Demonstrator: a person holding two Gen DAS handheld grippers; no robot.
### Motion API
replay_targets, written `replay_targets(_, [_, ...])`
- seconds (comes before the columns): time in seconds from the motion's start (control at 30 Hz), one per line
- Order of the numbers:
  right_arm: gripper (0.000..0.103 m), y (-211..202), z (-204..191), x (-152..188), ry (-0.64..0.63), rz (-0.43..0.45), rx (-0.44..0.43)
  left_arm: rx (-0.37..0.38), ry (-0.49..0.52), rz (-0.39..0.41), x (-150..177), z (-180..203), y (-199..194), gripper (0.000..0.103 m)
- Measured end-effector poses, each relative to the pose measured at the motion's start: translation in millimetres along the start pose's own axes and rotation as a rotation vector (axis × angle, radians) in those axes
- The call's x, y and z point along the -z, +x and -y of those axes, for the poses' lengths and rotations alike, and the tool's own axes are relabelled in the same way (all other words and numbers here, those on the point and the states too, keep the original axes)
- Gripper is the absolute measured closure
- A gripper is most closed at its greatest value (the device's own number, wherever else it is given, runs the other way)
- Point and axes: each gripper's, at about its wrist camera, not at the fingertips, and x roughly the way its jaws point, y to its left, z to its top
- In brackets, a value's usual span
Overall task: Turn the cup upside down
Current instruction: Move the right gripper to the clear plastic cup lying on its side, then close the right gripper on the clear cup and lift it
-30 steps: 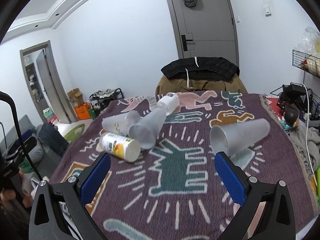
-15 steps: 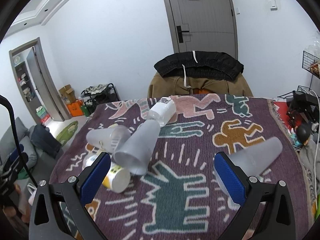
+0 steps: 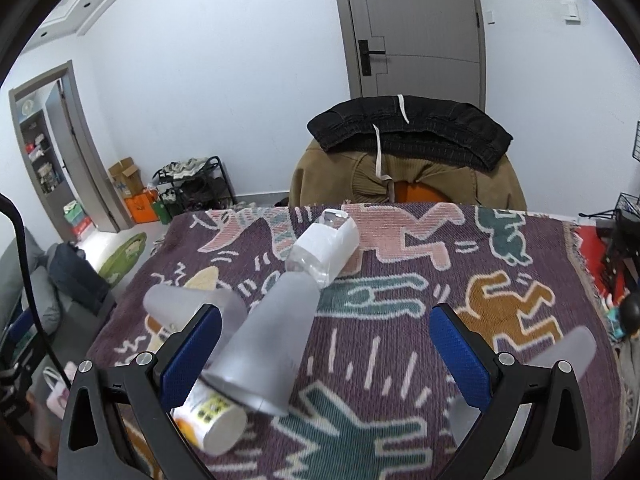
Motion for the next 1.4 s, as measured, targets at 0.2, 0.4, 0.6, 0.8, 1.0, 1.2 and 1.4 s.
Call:
replay_targets(0.2, [0.0,36.4,3.8,-15.2,0.023,-0.046,-0.003,-0.039,-0.036,-0.028,3.1,-13.3,16.0,0.0])
replay_targets(0.4, [0.0,75.3,8.7,-28.8,0.069,-0.107,-0.014,-0.078,-0.095,-0.062,5.3,-31.4,37.2,0.0])
replay_targets(0.6, [0.0,115.8,12.5,-42.8,0.125,-0.171,-0.029,-0.105,-0.14,-0.099,8.5,-46.1,58.0,0.0])
replay_targets(0.8, [0.0,158.6,19.5,-52.2,0.226,-0.245,-0.049,-0.116,-0.16,-0.121,12.2,-52.0,69.9,0.0])
replay_targets(1.0, [0.0,202.9,26.5,-52.8,0.332,-0.337,-0.043,-0.124,-0.169,-0.134,15.4,-56.7,74.4,0.0])
replay_targets(1.2, [0.001,231.6,24.0,-50.8,0.354,-0.421,-0.027,-0.13,-0.196,-0.137,17.3,-65.0,73.0,0.0])
replay_targets(1.4, [0.032,225.8,31.8,-57.8,0.38,-0.42,-0.033,-0.131,-0.208,-0.118,15.8,-67.2,63.9,0.0])
